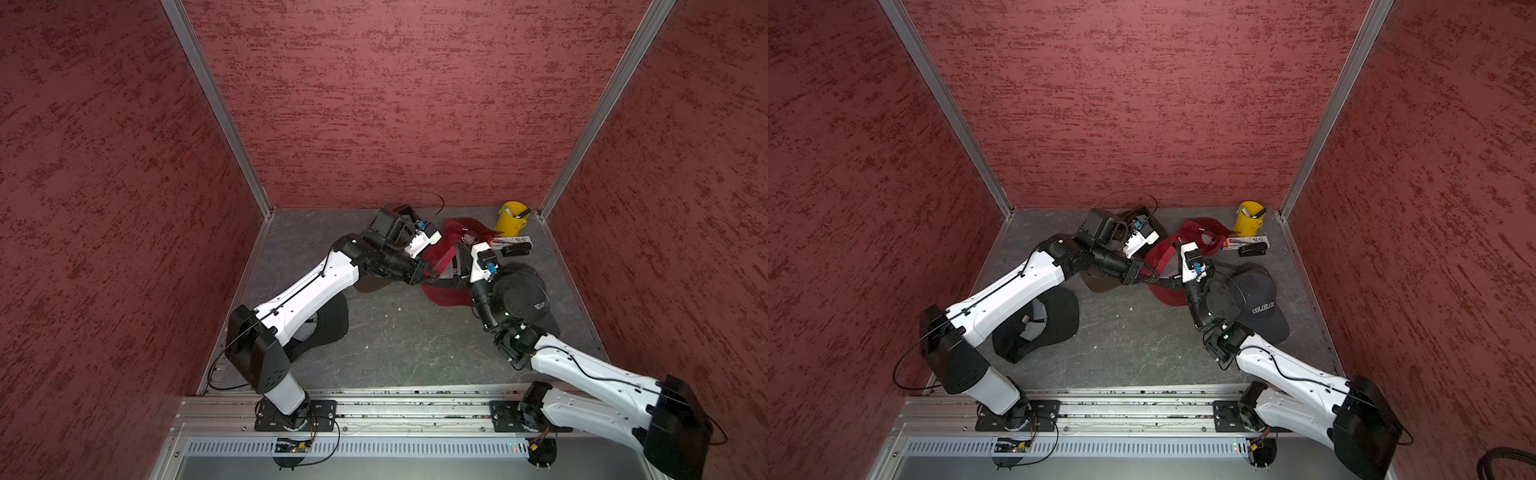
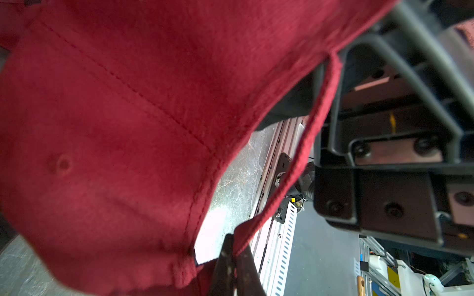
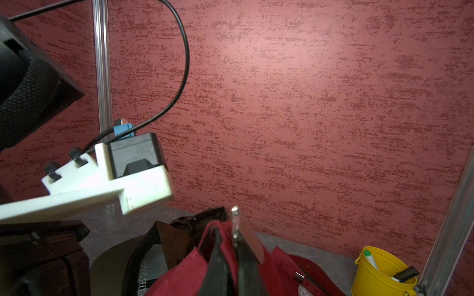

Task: Open the adjustable buckle of the baseball cap
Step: Pull the adjustable strap on the baseball cap, then place the baseball cap at the center of the board.

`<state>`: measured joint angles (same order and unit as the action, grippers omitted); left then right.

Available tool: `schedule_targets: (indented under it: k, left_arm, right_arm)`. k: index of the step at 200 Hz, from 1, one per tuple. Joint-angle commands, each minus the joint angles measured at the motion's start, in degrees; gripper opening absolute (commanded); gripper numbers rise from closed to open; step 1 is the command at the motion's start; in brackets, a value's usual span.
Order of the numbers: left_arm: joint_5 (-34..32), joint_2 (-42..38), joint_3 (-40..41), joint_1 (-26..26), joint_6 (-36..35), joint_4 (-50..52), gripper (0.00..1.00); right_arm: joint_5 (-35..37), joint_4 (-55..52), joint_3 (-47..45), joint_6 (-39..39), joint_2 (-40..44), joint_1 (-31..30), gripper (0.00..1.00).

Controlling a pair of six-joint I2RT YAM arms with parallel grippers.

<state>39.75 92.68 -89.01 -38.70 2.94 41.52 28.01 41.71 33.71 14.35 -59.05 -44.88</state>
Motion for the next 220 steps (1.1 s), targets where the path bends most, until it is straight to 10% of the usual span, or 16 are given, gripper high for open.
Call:
schedule_targets:
  k: [1,71,220]
  left_arm:
    - [-2.32,-1.0,0.91,0.15,-0.61,-2.41,0.02]
    - [-12.24,-4.88,6.9,6.99,14.35,-22.93,0.43]
    - [-24.16,-16.77,24.75,-5.62,6.33,-39.54,0.69]
  right_arm:
    - [2.72,-0.12,2.47,-1.96,0.6,0.15,0.0]
    - [8.55,-11.55,8.93,-9.9,-0.53,0.15,0.0]
    - [22.52,-35.32,31.49,-29.58,-10.98,0.16,0.0]
